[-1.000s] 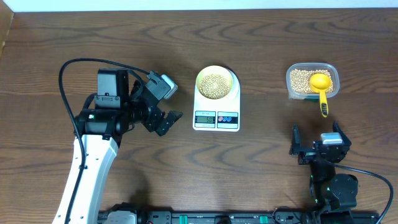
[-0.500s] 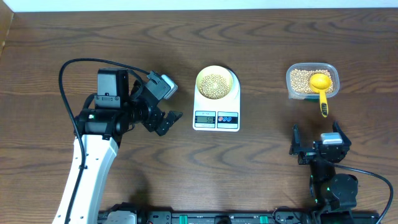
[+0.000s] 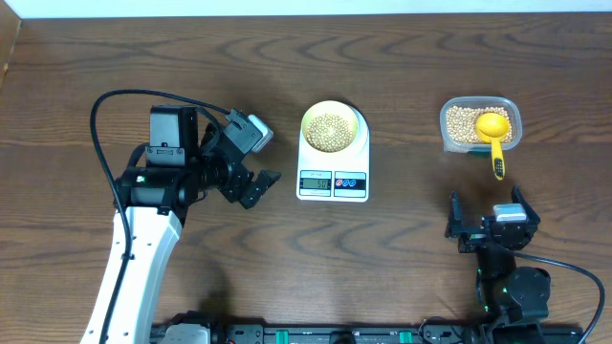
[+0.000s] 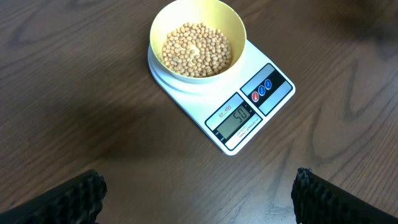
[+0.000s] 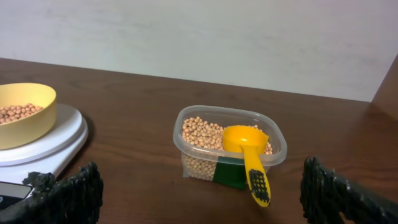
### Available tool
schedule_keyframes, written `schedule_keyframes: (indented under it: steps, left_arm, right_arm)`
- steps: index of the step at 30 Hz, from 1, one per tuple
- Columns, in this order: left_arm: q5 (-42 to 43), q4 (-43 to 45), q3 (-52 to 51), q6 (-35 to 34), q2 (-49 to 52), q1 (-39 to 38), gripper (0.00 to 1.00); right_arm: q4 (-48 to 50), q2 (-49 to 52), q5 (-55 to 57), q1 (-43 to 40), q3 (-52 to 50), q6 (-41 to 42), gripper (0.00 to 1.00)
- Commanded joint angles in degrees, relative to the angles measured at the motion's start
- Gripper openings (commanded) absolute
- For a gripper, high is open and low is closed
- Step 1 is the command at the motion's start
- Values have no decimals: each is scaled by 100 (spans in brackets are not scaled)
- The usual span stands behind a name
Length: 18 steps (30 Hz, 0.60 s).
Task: Scoop item into bowl and weigh 50g on scale
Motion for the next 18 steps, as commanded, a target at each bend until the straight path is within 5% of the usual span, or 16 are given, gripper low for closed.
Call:
schedule_keyframes:
  steps: [1,9,18]
  left_arm:
    - [-31,-7,-63,-4,-7,28,98]
    - [-33,31,-356,-4,-787,28,98]
    - [-334,1631,-1838,-144,-2535,28,98]
  right_arm:
    - [-26,-44,-37,-24,-7,-76,99]
    - [-26,-44,-37,-24,-7,-76,99]
    - [-26,-44,-37,-24,-7,-76,99]
